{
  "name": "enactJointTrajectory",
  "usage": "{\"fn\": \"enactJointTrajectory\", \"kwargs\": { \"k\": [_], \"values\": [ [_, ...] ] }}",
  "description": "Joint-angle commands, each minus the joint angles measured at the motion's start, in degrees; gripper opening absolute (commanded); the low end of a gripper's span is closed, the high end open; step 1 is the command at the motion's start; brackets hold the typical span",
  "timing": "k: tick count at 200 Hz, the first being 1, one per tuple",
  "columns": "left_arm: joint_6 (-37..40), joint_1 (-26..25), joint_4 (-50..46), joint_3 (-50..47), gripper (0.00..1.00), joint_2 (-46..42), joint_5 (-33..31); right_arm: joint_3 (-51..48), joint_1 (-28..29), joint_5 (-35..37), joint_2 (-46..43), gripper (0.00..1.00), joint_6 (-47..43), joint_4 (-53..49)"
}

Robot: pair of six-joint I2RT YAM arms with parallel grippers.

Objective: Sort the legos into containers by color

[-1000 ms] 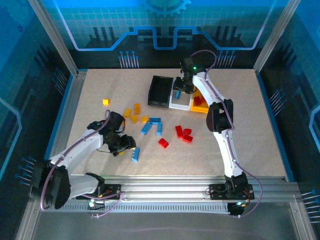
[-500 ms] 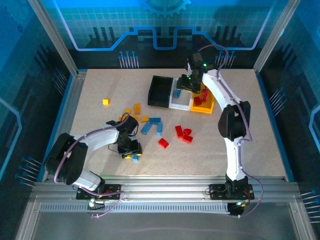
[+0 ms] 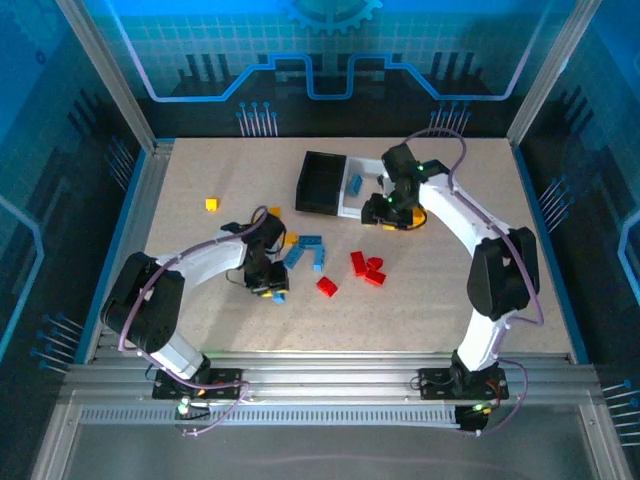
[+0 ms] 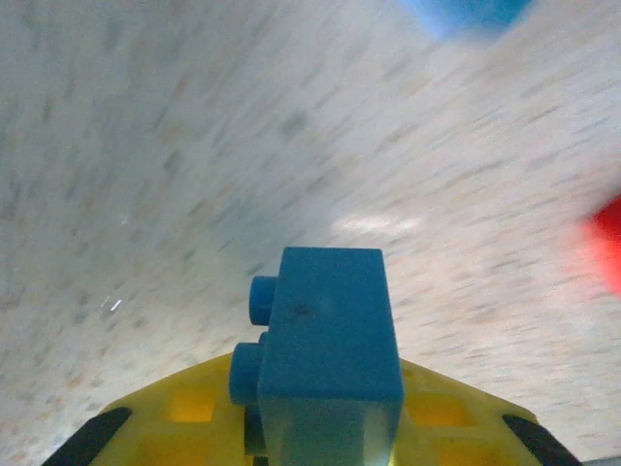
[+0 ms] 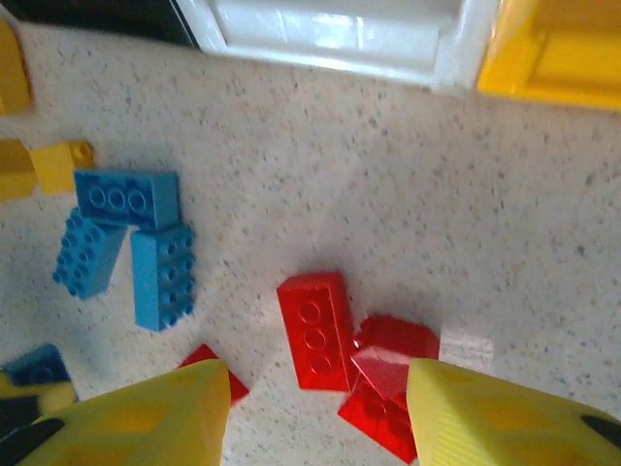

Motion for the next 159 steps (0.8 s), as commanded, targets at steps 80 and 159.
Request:
{"fn": "enactJointTrajectory", "kwargs": {
  "k": [80, 159],
  "values": [
    [-3.94, -0.17, 3.95, 53.84, 0.22, 29.06, 11.37, -23.27, -1.04, -2.46, -21.85, 0.53, 6.14, 1.94],
    [-17.55, -1.13, 15.23, 83.19, 0.24, 53.84, 18.74, -33.1, -0.17, -0.42, -35.6, 0.53, 12.0, -1.47]
  ]
}}
